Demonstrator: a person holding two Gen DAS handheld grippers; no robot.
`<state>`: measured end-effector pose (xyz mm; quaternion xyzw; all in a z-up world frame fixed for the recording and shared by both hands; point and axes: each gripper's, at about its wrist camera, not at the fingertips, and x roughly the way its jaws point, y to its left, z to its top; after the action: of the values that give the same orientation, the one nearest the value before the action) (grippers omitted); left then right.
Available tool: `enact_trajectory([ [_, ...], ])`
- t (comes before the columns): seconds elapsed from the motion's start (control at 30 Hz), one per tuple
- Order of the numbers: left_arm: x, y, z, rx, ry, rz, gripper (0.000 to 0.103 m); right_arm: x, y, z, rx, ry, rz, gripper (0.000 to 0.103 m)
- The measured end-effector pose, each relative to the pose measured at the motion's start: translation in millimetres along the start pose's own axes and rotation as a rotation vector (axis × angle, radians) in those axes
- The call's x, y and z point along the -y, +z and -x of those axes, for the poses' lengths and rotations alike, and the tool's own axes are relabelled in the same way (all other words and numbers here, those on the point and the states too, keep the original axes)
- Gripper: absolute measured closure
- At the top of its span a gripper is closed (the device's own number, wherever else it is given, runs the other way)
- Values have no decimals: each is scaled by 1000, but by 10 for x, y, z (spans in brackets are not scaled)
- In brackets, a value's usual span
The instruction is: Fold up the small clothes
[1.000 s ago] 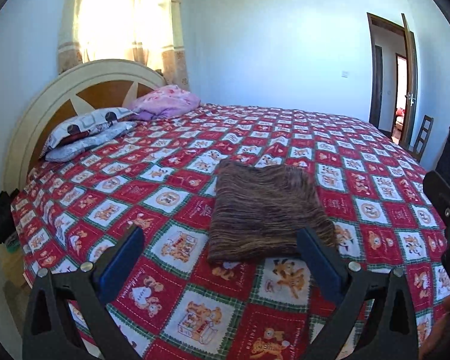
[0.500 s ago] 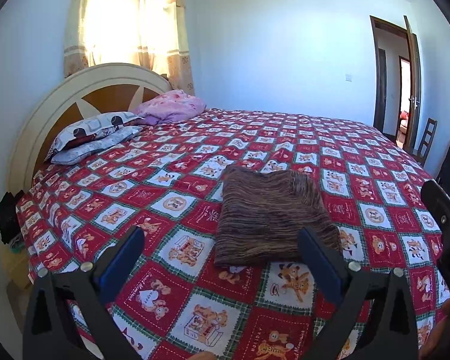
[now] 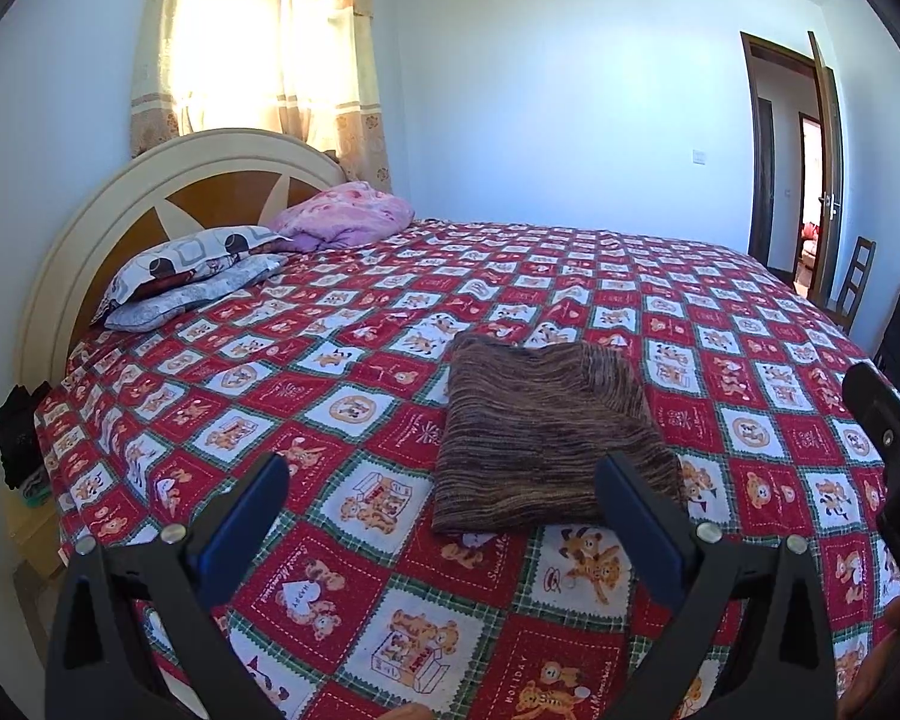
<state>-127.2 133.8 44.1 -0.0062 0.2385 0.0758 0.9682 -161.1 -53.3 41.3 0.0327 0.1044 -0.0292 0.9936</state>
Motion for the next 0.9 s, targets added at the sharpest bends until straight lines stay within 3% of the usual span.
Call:
enact_trajectory([
  [0.9,1,3,-88,-19,34,-28,0,-49,-4,15,0,-22,-12,16],
])
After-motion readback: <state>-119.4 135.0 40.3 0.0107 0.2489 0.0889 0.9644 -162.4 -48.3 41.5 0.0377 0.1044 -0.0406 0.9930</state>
